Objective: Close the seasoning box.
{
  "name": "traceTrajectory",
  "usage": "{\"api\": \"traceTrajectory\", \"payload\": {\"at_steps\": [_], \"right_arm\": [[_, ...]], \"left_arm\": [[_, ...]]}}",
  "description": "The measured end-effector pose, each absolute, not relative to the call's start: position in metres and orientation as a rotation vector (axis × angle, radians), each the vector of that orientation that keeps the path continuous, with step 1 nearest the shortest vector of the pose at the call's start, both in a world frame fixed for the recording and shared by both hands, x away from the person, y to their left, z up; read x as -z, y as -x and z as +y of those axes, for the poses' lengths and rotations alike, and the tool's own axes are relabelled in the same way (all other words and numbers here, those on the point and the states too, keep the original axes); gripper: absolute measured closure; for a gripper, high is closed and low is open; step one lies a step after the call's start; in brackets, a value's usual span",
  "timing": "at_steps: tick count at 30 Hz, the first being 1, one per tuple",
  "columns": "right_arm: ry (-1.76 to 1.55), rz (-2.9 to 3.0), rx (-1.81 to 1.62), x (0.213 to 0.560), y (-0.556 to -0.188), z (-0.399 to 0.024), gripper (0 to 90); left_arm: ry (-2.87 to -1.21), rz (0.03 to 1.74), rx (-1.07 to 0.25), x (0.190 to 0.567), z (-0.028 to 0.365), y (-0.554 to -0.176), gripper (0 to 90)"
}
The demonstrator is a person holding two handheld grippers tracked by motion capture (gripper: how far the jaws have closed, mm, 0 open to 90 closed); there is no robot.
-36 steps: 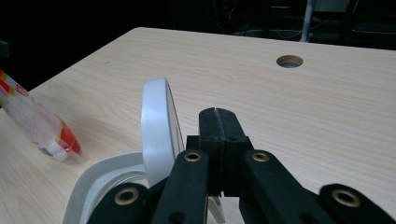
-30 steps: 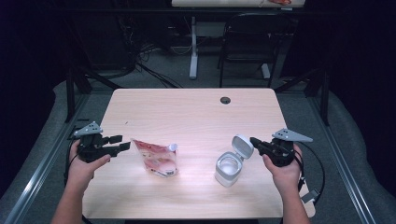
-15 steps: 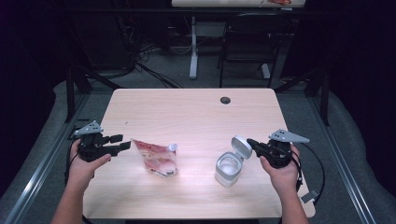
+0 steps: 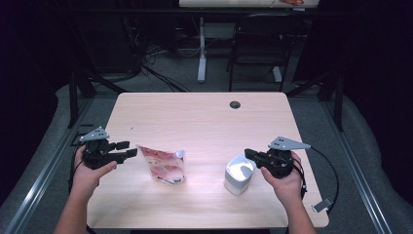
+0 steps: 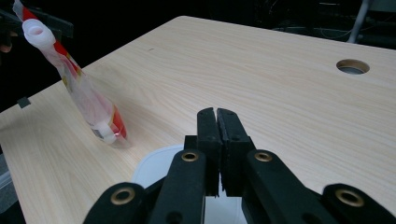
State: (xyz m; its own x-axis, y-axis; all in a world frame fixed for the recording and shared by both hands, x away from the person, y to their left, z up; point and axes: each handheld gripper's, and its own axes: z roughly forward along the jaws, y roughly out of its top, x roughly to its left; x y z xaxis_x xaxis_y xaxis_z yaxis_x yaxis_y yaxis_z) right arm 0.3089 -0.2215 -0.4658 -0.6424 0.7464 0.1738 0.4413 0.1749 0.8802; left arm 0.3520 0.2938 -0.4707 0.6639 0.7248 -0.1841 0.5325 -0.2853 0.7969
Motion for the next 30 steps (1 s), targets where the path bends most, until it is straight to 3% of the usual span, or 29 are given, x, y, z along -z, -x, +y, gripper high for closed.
{"api": "traceTrajectory", "payload": {"at_steps": [9,17,30], "right_arm": [[-1.111,2.170,-1.443,0.465,-0.308,-0.216,85.4],[-1.128,2.137,-1.449,0.464,-0.308,-0.222,76.4],[-1.222,1.974,-1.457,0.465,-0.312,-0.241,44.5]], "left_arm": [[-1.965,0.983,-0.275,0.471,0.295,-0.352,46.6],[-1.961,0.989,-0.278,0.471,0.296,-0.353,46.4],[-1.959,1.002,-0.273,0.473,0.296,-0.353,45.8]]}}
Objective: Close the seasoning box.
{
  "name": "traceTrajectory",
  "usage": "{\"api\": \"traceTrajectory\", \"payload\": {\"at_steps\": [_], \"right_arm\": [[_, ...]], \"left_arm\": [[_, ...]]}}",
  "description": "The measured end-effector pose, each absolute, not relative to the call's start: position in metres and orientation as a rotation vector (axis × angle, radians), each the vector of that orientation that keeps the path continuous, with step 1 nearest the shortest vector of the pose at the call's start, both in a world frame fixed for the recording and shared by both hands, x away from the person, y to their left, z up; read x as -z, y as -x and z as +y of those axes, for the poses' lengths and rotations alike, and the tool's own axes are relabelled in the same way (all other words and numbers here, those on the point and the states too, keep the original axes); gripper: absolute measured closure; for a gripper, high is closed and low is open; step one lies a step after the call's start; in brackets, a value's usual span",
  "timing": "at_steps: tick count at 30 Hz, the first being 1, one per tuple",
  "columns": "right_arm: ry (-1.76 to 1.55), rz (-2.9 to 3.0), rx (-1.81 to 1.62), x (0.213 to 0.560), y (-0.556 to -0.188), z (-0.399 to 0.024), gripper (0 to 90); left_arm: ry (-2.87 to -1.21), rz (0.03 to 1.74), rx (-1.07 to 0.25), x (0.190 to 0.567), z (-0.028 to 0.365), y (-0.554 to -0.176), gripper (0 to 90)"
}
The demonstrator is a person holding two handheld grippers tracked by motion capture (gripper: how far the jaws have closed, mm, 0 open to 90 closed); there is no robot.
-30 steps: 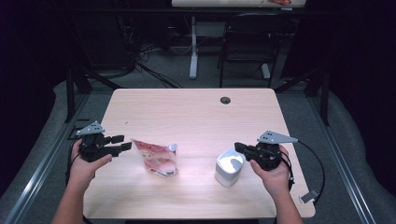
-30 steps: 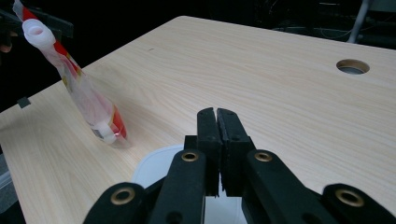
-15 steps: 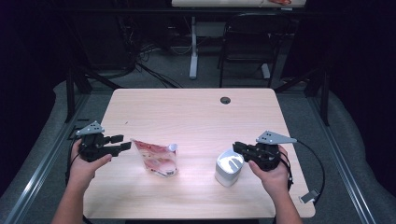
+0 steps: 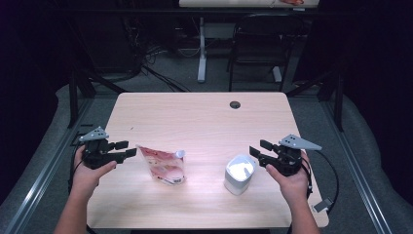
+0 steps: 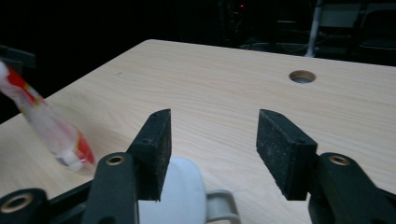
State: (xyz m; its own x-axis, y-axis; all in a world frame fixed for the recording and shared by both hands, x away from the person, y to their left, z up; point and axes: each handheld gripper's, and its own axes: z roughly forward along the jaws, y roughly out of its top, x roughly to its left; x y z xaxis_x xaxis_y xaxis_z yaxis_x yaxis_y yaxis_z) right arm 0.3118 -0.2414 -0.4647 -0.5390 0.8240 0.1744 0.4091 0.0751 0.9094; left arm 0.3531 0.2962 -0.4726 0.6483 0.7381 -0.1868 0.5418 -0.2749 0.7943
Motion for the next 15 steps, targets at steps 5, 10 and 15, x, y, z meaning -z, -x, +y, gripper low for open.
{"api": "traceTrajectory", "payload": {"at_steps": [5,10,15], "right_arm": [[-1.278,1.925,-1.383,0.471,-0.316,-0.252,39.7],[-1.329,1.897,-1.346,0.478,-0.319,-0.260,39.0],[-1.371,1.861,-1.303,0.488,-0.323,-0.267,39.0]], "left_arm": [[-1.962,0.999,-0.275,0.473,0.297,-0.354,45.6],[-1.962,1.013,-0.275,0.474,0.298,-0.354,45.6],[-1.962,1.016,-0.273,0.476,0.298,-0.355,45.6]]}}
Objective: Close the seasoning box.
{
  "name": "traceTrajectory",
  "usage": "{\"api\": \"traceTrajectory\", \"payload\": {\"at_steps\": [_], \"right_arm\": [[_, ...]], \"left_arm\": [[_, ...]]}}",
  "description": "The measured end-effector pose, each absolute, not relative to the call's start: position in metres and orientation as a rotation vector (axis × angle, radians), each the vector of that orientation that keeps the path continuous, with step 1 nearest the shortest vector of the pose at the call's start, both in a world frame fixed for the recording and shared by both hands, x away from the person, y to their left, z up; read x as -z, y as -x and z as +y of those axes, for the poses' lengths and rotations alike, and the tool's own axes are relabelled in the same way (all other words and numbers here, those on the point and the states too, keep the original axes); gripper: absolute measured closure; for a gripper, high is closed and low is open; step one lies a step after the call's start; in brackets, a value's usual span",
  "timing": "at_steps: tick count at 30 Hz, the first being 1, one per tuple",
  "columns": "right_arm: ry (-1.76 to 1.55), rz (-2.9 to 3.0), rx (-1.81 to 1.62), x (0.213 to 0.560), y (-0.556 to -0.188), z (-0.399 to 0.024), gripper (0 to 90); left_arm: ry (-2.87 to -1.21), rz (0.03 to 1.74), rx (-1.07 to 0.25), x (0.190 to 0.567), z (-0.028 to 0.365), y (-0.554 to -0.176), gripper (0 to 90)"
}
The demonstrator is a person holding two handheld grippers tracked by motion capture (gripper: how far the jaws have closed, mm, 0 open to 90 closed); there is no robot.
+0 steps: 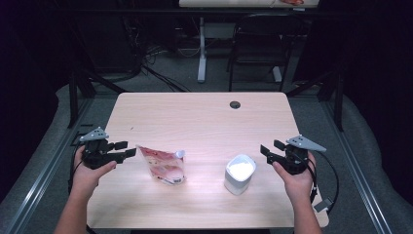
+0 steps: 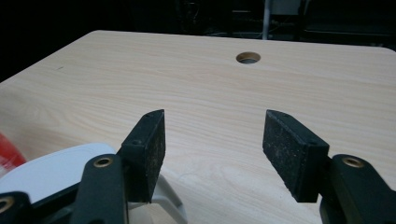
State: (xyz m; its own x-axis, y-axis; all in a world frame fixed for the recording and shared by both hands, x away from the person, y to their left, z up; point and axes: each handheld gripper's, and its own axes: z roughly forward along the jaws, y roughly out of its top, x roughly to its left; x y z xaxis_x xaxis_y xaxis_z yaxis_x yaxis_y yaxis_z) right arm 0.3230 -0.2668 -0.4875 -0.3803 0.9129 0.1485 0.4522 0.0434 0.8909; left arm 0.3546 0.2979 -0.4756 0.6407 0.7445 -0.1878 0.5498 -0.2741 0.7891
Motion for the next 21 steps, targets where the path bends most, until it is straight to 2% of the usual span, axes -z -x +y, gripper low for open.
{"api": "traceTrajectory", "payload": {"at_steps": [21], "right_arm": [[-1.520,1.782,-1.159,0.524,-0.333,-0.289,39.0]], "left_arm": [[-1.953,1.048,-0.277,0.480,0.300,-0.358,44.1]]}}
